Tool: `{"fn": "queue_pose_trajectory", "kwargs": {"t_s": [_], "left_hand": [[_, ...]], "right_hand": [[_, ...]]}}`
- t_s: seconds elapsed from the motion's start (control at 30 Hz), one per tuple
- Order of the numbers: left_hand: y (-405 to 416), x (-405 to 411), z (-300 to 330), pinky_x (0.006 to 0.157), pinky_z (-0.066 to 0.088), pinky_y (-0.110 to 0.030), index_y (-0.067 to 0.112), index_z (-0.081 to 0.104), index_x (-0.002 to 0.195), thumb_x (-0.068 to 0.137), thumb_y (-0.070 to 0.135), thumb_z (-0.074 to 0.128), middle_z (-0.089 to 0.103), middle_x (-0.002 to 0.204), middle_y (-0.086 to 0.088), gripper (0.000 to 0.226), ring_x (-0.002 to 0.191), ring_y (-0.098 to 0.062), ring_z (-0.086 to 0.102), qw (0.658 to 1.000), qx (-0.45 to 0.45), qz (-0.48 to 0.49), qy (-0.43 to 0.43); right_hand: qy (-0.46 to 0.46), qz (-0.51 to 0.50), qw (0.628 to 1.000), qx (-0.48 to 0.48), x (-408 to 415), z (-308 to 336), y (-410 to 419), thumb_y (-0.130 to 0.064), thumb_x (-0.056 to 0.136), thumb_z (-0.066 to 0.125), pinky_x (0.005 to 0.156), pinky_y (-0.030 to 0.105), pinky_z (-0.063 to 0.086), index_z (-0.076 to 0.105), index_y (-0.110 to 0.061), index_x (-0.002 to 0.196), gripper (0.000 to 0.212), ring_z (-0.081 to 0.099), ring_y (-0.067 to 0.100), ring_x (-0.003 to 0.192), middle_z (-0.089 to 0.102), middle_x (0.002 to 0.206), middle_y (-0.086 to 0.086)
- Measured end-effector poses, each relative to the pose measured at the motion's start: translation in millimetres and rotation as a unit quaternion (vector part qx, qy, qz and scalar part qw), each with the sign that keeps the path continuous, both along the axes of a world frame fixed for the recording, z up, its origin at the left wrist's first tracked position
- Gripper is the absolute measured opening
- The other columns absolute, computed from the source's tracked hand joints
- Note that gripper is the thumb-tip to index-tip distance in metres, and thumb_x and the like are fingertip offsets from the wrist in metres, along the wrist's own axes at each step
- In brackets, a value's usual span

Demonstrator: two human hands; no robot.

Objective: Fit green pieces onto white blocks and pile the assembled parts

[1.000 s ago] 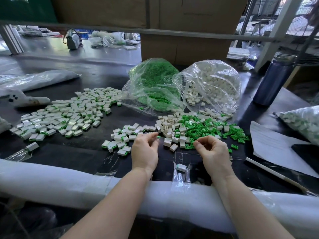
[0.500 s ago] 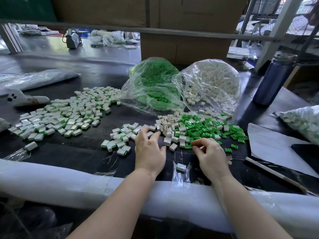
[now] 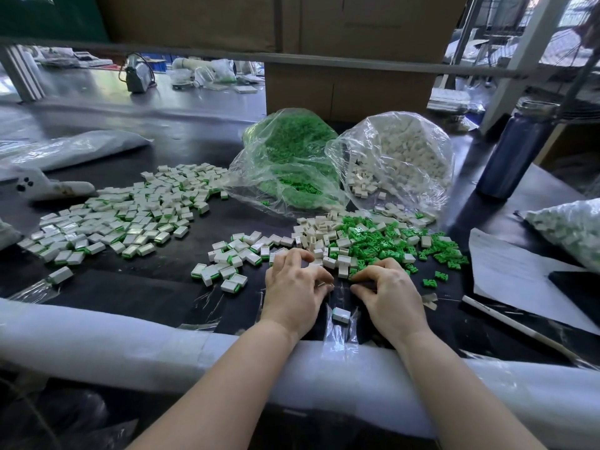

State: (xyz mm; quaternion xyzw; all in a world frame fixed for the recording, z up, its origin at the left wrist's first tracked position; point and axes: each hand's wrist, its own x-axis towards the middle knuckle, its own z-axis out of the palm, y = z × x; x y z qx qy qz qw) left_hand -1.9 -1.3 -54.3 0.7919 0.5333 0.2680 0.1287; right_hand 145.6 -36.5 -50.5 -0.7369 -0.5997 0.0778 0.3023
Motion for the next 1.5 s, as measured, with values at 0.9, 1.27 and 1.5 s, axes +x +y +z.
{"fn": "queue_pose_trajectory", "kwargs": {"t_s": [0.9, 1.27, 1.5], "left_hand": [[0.9, -2.6, 4.5, 0.076, 0.048, -0.015, 0.021, 0.066, 0.086, 0.084, 0.021, 0.068, 0.066, 0.080, 0.007, 0.003, 0.077, -0.008, 0.062, 0.971, -0.122, -0.081, -0.187], [2.3, -4.2, 3.5, 0.074, 0.050, -0.026, 0.033, 0.065, 0.090, 0.087, 0.020, 0.062, 0.062, 0.075, 0.005, 0.014, 0.071, -0.015, 0.059, 0.946, -0.150, -0.096, -0.271], [4.9, -7.1, 4.1, 0.074, 0.048, -0.017, 0.025, 0.060, 0.084, 0.085, 0.016, 0.065, 0.061, 0.079, 0.005, 0.010, 0.071, -0.001, 0.056, 0.928, -0.164, -0.093, -0.322]], "right_hand": [[0.314, 0.078, 0.944, 0.064, -0.6, 3.0, -3.1, -0.004, 0.086, 0.063, 0.058, 0.024, 0.054, 0.064, -0.022, 0.077, 0.021, 0.065, 0.017, 0.066, 0.068, 0.072, 0.004], [0.327, 0.104, 0.937, 0.066, -1.0, 4.1, -3.1, 0.002, 0.082, 0.066, 0.065, 0.020, 0.054, 0.065, -0.021, 0.079, 0.023, 0.066, 0.014, 0.073, 0.068, 0.076, 0.000], [0.330, 0.105, 0.936, 0.061, -1.2, 3.8, -2.4, 0.001, 0.081, 0.068, 0.069, 0.027, 0.057, 0.064, -0.018, 0.077, 0.020, 0.064, 0.015, 0.072, 0.066, 0.075, 0.002]]}}
